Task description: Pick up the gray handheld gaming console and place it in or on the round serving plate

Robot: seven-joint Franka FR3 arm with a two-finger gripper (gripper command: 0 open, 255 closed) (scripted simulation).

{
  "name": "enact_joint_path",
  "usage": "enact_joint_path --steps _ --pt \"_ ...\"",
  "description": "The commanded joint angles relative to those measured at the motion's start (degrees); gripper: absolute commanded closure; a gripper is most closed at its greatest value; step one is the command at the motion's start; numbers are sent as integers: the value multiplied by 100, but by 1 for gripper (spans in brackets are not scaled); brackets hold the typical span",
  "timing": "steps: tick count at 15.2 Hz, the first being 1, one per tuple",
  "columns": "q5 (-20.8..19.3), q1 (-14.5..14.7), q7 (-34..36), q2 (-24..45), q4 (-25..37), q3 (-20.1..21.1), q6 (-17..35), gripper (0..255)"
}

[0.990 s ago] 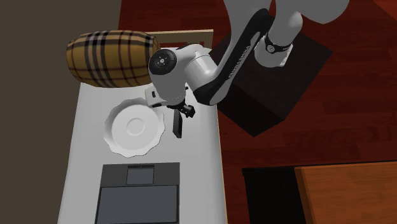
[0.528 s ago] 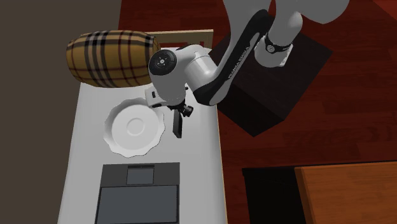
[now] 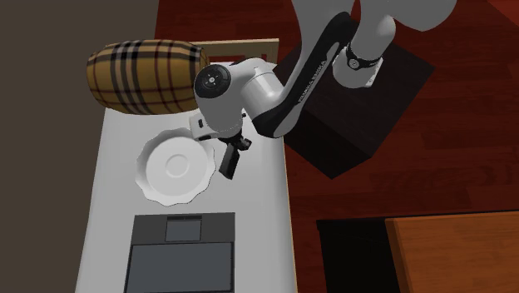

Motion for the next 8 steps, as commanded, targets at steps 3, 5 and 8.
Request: enact_joint_path --steps 3,5,8 --pt "-39 21 32 -123 -2 -21 -118 255" --pt "-79 36 61 -249 2 -43 -248 255" --pt "-139 56 104 -435 16 -72 -444 255"
